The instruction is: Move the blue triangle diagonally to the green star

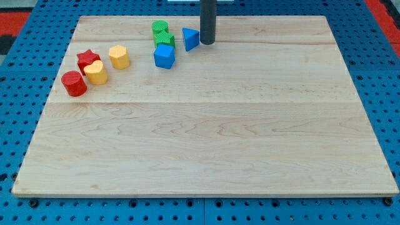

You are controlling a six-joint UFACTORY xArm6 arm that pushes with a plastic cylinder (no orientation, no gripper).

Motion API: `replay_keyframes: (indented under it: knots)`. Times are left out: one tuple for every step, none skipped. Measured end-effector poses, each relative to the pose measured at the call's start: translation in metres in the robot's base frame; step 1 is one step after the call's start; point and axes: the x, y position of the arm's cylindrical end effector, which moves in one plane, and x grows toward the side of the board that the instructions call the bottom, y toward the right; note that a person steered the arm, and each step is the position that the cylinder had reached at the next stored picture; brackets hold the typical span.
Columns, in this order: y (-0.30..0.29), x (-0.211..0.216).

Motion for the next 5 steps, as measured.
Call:
replay_keyframes:
  knots:
    - [0.000,-0.003]
    - [-0.002,-0.005]
    - [-0.011,0.009]
    - [-0.034,0.006]
    - [-0.044,0.000]
